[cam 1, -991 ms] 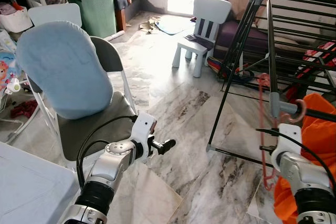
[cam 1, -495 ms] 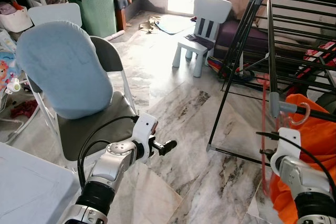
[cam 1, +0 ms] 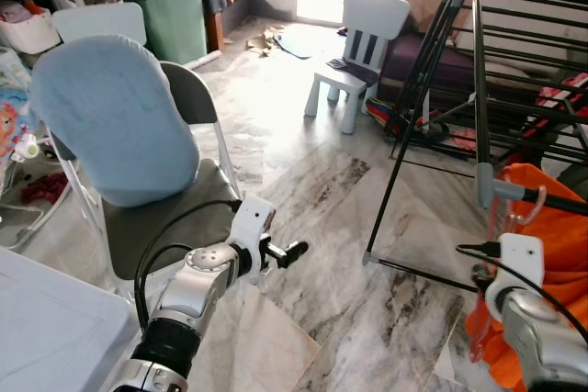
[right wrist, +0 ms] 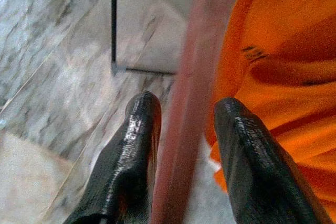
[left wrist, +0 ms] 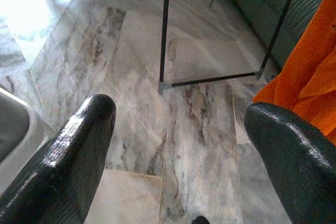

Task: Hang hanger

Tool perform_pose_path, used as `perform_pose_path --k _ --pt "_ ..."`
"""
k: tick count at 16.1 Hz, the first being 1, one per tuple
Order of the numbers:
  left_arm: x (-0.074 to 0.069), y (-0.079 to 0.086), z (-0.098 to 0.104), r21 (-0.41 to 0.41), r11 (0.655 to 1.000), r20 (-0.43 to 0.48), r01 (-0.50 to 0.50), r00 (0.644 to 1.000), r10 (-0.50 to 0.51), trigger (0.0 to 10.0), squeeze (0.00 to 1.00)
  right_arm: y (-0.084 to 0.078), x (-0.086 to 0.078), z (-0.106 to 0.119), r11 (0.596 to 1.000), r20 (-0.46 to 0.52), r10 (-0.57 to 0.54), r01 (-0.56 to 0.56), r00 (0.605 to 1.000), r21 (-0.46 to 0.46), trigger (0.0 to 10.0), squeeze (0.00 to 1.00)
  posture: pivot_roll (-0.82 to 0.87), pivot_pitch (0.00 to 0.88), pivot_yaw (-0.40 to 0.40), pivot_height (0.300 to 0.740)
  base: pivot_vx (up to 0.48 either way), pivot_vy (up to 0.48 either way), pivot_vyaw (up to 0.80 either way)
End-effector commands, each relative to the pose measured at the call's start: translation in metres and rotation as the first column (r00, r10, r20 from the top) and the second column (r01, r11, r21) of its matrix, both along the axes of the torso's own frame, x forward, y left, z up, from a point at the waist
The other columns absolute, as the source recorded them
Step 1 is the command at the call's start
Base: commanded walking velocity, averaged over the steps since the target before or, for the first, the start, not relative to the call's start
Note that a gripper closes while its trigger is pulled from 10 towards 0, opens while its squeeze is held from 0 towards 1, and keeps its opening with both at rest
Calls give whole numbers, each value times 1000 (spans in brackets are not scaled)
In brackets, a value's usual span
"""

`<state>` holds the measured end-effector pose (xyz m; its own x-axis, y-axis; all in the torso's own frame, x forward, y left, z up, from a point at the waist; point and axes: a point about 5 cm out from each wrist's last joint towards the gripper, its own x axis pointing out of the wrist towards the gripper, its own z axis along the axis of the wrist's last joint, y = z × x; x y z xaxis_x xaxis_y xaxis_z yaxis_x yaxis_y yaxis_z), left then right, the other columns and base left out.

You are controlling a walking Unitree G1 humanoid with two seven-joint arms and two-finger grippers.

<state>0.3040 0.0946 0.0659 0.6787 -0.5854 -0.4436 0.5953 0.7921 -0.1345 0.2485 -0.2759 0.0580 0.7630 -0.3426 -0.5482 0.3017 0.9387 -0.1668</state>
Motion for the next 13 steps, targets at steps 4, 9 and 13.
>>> perform_pose_path --k 4,9,13 --pt "0 5 7 -23 1000 51 -16 999 18 10000 0 10 -20 10 998 54 3 0 999 -63 10000 1000 -13 0 -48 740 0 0 0" --pt "-2 -7 12 -30 999 96 12 995 -9 10000 0 19 -31 14 995 95 -13 23 995 -98 10000 1000 -22 0 -37 740 0 0 0" --pt "2 -1 19 -26 999 149 -20 989 23 10000 0 18 -36 24 990 135 -42 60 990 -131 10000 1000 -9 0 -45 740 0 0 0"
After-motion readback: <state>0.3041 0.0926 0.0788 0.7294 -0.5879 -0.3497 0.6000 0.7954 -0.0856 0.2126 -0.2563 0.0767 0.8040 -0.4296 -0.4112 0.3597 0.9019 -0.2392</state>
